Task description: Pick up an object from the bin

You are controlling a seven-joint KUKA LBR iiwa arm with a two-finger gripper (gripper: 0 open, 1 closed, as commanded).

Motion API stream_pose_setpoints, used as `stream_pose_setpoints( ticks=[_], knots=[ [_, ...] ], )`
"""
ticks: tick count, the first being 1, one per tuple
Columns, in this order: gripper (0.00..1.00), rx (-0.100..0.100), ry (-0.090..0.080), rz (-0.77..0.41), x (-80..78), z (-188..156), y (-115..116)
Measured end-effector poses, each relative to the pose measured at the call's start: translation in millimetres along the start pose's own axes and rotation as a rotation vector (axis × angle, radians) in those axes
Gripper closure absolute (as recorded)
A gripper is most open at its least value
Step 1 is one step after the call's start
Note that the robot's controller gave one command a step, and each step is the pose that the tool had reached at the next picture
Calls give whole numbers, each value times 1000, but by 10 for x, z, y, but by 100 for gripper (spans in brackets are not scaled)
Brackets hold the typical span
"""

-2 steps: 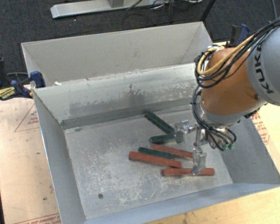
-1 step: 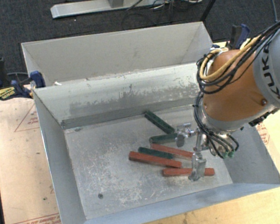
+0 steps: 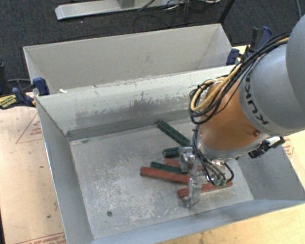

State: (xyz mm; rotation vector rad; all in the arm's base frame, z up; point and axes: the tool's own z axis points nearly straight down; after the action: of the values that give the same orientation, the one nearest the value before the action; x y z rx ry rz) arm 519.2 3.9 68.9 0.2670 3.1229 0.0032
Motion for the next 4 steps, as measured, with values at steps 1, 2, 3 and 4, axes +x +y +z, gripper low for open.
stream_pose_setpoints(
  ticks=[1, 2, 3, 4],
  knots=[
    [100, 0, -4, -1, -18, -51, 0],
    [100, 2, -4, -137, 41, -1456, -319],
    [0, 2, 5, -138, 55, -1410, -313],
    [0, -1, 9, -244, 36, -28, 282]
  ],
)
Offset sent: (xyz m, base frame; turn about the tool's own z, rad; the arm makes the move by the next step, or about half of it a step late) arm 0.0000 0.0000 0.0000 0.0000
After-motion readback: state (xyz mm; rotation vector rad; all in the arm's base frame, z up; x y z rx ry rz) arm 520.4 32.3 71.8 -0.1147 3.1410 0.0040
